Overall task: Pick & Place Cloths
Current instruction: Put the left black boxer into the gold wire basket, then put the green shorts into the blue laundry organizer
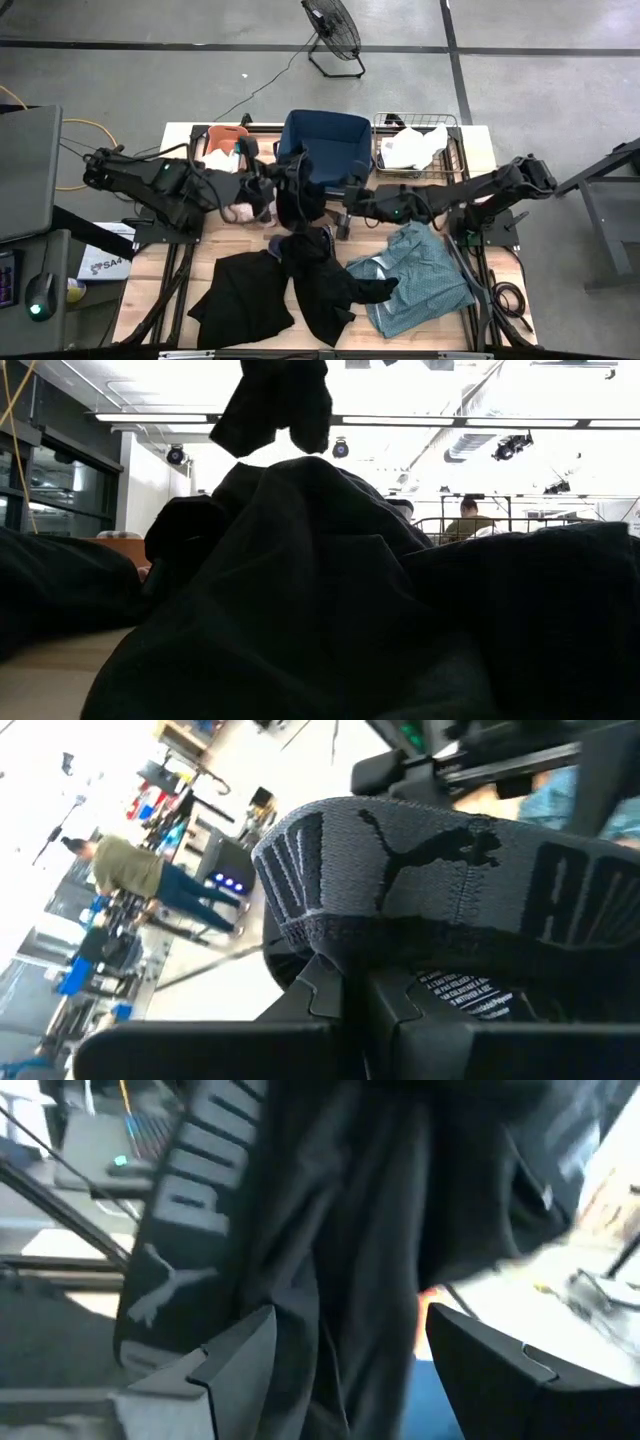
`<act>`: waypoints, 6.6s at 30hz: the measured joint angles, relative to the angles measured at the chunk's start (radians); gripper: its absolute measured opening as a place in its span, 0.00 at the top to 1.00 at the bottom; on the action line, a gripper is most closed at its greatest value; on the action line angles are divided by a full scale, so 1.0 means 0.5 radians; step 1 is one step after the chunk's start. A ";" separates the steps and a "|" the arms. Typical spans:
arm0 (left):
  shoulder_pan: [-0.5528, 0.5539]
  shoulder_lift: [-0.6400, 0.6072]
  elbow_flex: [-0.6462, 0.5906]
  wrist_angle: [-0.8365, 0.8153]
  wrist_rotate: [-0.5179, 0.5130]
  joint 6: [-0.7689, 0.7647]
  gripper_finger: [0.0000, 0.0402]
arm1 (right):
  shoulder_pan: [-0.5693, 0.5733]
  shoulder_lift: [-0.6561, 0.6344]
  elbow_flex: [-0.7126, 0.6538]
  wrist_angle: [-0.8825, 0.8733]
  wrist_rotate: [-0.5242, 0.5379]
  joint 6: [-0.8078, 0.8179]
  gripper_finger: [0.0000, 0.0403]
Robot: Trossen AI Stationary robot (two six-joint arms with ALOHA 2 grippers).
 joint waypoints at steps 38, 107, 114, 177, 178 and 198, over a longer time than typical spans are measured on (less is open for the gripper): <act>0.424 0.126 -0.002 0.298 0.979 -0.122 0.94 | -0.282 0.141 -0.001 0.558 -0.807 -0.025 0.98; 0.398 -0.558 -0.545 -0.522 0.619 -1.124 0.24 | -1.975 -0.075 -0.266 -1.788 -0.030 1.461 0.99; 0.398 -0.779 -0.849 -0.276 0.689 -1.133 0.24 | -2.078 0.180 -0.266 -1.657 -0.321 1.405 0.99; 0.398 -1.083 -1.093 -0.219 0.782 -1.221 0.24 | -0.472 -0.714 -0.266 -2.523 -0.769 1.966 0.39; 0.398 -1.083 -1.093 -0.219 0.782 -1.222 0.24 | -0.416 -0.714 -0.266 -2.534 -0.771 1.982 0.39; 0.398 -1.083 -1.093 -0.219 0.789 -1.222 0.24 | 0.486 -0.440 -0.266 -2.519 -1.083 1.830 0.39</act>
